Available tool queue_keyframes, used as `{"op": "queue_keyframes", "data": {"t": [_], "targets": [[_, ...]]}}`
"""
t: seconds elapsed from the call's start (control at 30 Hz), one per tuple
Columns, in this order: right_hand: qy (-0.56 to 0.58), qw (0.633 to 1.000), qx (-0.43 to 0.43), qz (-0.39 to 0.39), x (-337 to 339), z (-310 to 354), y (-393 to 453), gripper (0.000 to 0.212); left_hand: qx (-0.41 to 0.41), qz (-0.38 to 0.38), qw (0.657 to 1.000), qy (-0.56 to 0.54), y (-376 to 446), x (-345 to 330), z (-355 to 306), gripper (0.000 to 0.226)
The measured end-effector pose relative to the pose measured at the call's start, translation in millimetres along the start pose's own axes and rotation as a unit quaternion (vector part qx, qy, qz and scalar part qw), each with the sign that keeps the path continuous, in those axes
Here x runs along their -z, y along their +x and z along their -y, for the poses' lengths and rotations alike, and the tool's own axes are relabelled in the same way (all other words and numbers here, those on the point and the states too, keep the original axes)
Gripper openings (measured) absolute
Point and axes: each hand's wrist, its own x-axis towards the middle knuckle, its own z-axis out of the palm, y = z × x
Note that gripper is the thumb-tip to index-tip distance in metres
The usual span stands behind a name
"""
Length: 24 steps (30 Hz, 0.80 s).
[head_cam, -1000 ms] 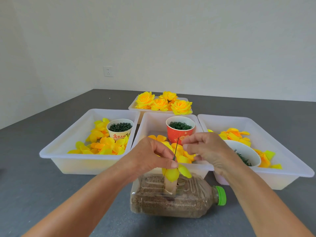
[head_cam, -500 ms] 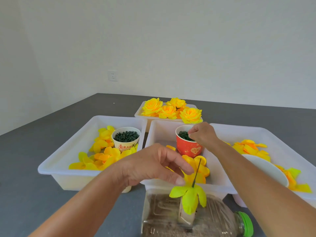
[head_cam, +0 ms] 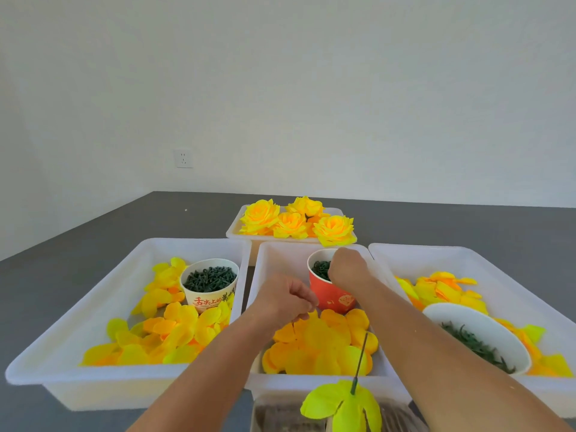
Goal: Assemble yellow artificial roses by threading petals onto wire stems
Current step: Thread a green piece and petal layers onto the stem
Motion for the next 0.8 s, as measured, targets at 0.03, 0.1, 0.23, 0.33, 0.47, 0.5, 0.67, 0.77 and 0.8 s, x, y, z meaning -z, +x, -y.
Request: {"op": "queue_keyframes", "data": {"t": [0.03, 0.1, 0.23, 0.33, 0.47, 0.5, 0.67, 0.77, 0.8], "targets": [[0.004, 1.000, -0.009, -0.007, -2, -1, 1, 0.022, -0.003, -0.003, 1.000, 0.003, 1, 0, 1, 0.026], [0.006, 1.000, -0.015, -0.020, -4, -2, 0, 0.020, -0.012, -0.006, 1.000, 0.005, 1, 0, 4, 0.026], [0.034, 0.999, -0.036, -0.015, -6, -5, -1, 0.024, -0.031, 0.001, 0.999, 0.007, 0, 0, 7, 0.028], [0.171, 0.983, -0.060, -0.001, 3, -10, -2, 0.020, -0.037, 0.002, 0.999, 0.005, 0, 0, 8, 0.029], [0.527, 0.843, -0.106, 0.022, 35, -10, -15, 0.016, -0.050, -0.008, 0.999, 0.001, -1, 0, 7, 0.026], [0.591, 0.799, -0.106, 0.043, 44, -11, -23, 0.016, -0.057, -0.015, 0.998, -0.008, -1, 0, 6, 0.024], [0.744, 0.645, -0.055, 0.166, 83, -13, -63, 0.017, -0.110, -0.062, 0.984, -0.126, -8, 1, -7, 0.012], [0.748, 0.630, -0.009, 0.208, 95, -13, -86, 0.021, -0.130, -0.075, 0.972, -0.183, -17, 2, -24, 0.009], [0.745, 0.631, 0.005, 0.215, 99, -12, -94, 0.023, -0.136, -0.072, 0.968, -0.196, -21, 3, -29, 0.009]]}}
